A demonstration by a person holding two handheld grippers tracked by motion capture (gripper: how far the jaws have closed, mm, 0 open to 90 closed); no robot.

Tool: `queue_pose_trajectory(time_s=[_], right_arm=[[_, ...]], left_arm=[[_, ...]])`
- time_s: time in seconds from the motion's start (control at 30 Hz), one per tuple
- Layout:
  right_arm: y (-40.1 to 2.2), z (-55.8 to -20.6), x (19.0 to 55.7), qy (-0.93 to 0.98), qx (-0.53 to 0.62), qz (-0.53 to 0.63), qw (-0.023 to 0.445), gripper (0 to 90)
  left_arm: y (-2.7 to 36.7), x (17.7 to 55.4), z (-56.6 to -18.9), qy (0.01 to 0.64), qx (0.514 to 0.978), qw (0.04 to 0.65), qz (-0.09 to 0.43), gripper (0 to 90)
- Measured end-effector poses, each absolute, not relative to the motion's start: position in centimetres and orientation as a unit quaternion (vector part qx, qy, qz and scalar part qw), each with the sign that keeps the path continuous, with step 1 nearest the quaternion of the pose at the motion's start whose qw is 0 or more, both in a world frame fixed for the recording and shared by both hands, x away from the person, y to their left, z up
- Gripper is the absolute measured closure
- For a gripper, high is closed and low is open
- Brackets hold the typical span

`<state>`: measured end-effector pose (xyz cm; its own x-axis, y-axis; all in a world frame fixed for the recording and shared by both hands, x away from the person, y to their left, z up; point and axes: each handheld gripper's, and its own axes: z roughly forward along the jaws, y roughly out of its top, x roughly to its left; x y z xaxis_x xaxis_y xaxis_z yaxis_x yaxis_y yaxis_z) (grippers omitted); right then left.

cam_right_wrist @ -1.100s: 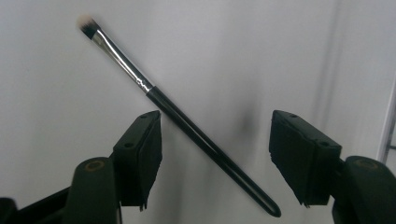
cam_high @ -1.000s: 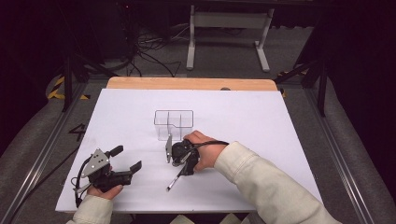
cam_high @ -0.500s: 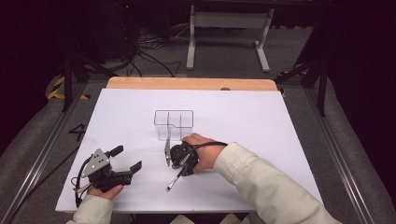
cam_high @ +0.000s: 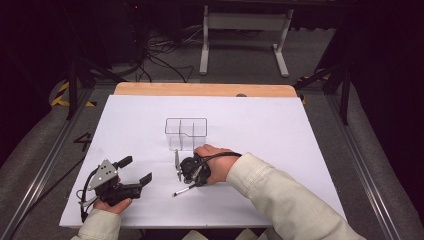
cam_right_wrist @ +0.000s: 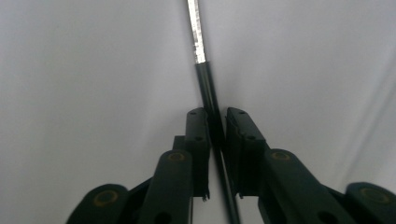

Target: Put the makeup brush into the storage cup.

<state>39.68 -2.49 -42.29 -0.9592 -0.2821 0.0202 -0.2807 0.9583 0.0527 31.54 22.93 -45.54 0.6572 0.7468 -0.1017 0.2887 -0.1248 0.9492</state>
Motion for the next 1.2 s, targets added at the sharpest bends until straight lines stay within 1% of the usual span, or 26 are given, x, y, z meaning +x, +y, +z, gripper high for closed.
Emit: queue_pose_trajectory(time_s=[0.47, 0.63, 0.87, 1.2], right_arm=[[-2.5, -42.3, 39.6, -0.994, 0.104, -0.02, 0.015, 84.5], [-2.8, -42.1, 39.6, -0.996, 0.084, -0.02, 0.025, 84.7], [-3.3, -41.1, 39.7, -0.997, 0.062, -0.039, 0.029, 84.8], [-4.2, -39.0, 39.6, -0.995, 0.043, -0.084, 0.021, 84.9]], left_arm=[[22.9, 31.5, -45.5, 0.357, 0.722, 0.556, 0.206, 7.3], [22.9, 31.5, -45.5, 0.358, 0.721, 0.556, 0.205, 7.3], [22.9, 31.6, -45.6, 0.357, 0.722, 0.556, 0.206, 7.3], [22.9, 31.6, -45.6, 0.357, 0.723, 0.555, 0.207, 7.3]])
